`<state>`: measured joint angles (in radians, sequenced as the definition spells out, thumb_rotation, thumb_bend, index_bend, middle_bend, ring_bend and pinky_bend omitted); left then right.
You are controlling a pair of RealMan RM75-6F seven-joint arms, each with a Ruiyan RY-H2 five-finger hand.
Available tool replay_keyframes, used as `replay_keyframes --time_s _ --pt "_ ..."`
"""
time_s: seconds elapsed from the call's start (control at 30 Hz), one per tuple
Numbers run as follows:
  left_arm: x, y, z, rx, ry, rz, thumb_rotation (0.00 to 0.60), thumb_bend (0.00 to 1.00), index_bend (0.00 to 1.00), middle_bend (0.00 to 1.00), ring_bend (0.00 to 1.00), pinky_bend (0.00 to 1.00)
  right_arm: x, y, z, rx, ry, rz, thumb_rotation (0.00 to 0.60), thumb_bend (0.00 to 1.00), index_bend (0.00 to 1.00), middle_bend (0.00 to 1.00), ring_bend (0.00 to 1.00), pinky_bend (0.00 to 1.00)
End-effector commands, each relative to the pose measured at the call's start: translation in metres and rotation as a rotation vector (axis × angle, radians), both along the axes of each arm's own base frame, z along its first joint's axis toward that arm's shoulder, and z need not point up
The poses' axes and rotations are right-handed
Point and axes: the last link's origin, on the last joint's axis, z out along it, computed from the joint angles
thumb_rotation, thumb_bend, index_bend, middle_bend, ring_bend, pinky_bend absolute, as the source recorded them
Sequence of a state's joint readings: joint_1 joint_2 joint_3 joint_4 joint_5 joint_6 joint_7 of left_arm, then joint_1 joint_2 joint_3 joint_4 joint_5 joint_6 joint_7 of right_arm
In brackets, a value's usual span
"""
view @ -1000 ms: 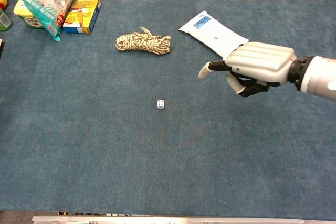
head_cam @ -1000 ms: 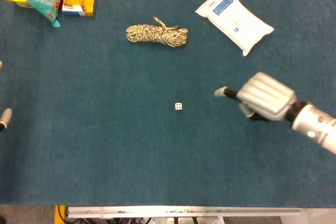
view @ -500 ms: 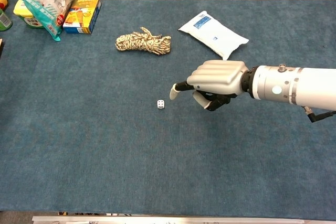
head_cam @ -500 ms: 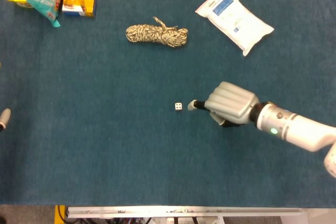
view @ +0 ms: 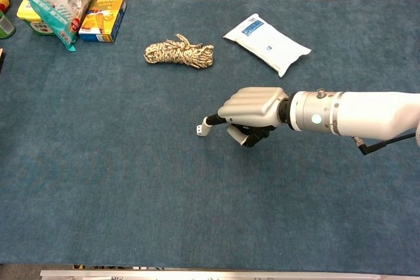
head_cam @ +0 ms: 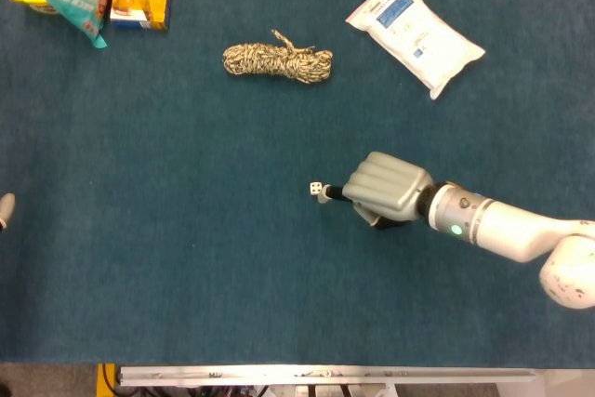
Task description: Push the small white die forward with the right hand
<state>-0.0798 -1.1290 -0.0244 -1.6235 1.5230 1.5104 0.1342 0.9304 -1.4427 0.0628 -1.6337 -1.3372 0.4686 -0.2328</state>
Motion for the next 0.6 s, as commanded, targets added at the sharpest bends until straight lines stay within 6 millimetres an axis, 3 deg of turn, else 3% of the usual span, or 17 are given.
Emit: replay_keyframes --time_s 0.03,0.6 --pt "-0.001 0.000 0.001 0.004 -0.001 0.002 0.600 0.26 0.06 0.12 0.07 0.01 0.000 0.000 -0.003 0.003 0.008 0.004 0.600 1.00 0.22 1.00 1.00 1.00" --pt "-0.006 -0.002 0.004 0.018 -0.001 0.014 0.600 0.26 0.06 0.12 0.07 0.01 0.002 -0.013 -0.024 -0.004 0.033 -0.013 0.600 1.00 0.22 1.00 1.00 1.00"
